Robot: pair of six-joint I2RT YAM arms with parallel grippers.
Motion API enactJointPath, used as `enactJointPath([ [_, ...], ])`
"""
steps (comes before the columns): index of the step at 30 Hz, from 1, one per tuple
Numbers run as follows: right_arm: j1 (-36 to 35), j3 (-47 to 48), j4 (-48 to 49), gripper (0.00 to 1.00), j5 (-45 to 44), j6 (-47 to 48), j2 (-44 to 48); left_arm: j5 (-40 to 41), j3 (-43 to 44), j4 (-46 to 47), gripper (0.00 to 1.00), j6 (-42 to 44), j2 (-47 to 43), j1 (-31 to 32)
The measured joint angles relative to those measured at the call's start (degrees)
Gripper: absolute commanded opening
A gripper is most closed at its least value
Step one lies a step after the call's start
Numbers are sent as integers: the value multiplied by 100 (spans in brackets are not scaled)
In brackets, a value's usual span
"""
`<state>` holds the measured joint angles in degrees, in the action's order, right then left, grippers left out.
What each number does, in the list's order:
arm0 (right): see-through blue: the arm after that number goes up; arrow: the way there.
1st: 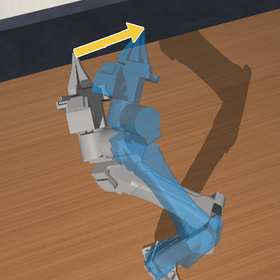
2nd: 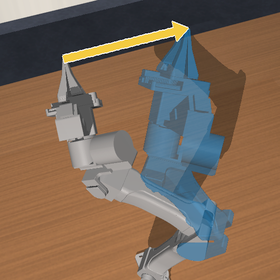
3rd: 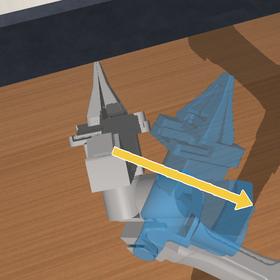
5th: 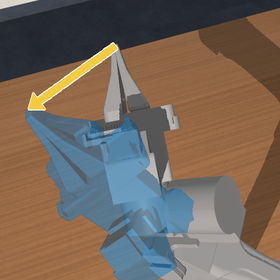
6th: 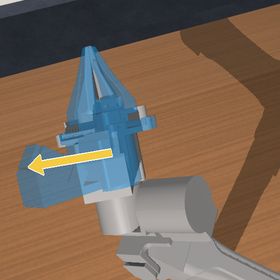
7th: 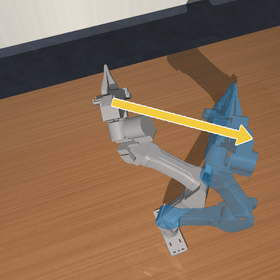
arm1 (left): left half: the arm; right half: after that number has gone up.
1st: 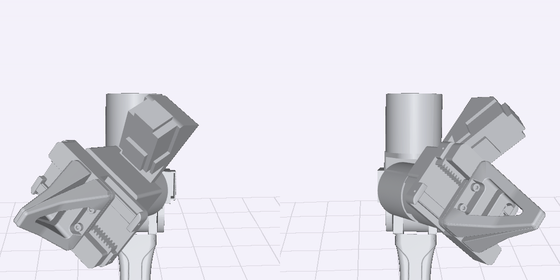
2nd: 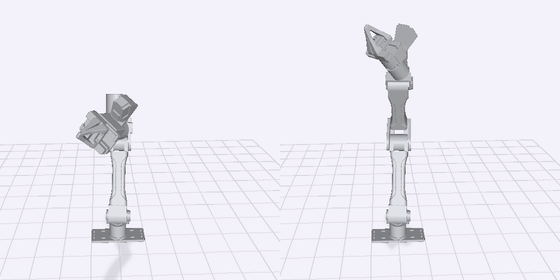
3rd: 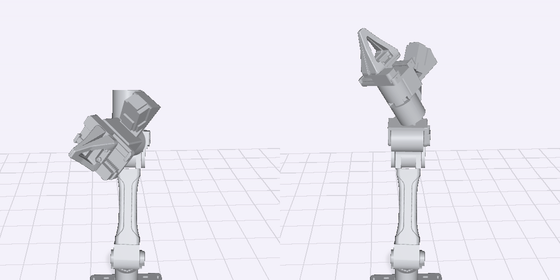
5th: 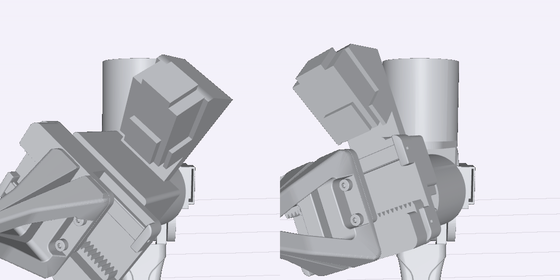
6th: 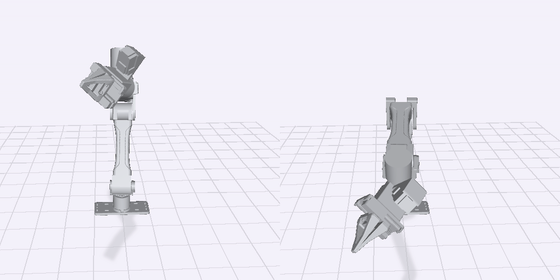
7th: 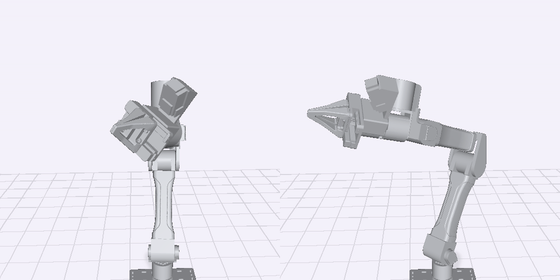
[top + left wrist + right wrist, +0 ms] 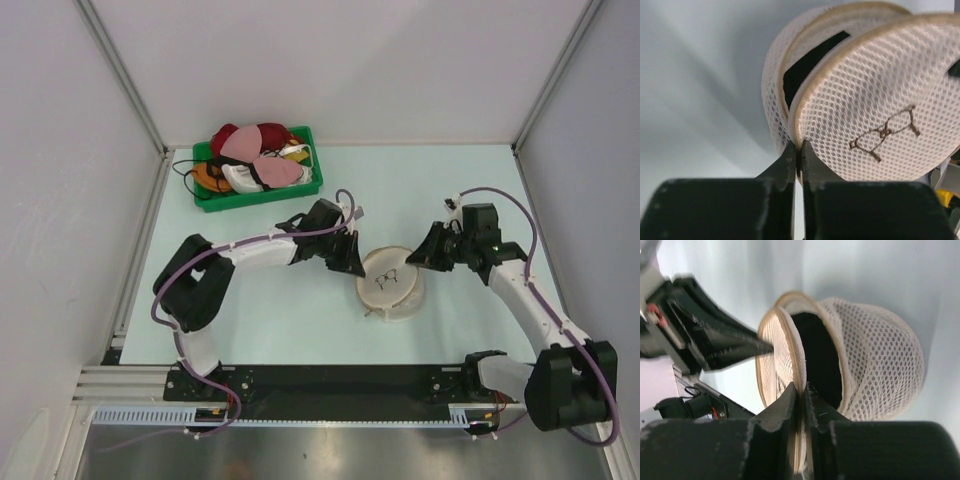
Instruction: Place the bra in the laundry bag and zip it closed
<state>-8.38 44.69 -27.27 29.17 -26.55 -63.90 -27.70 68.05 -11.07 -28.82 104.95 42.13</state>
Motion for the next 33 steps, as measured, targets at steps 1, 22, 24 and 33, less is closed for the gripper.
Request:
enactJointPath([
  [1,2,90,-17,35,-26,31,-122,-17,-105,66,0,-125,-44,22],
  [22,24,-933,-1891,88,-780,-1856,3296,352,-955,1213,0,-2439,-1012,417],
  [24,-17,-1633,-1696,87,-481,-2398,3670,358,-1067,1342,0,-2573,-1012,417],
  [33,-205,-2959,-715,53,-33,-3873,4046,363,-1403,1698,0,-2841,-1067,417],
])
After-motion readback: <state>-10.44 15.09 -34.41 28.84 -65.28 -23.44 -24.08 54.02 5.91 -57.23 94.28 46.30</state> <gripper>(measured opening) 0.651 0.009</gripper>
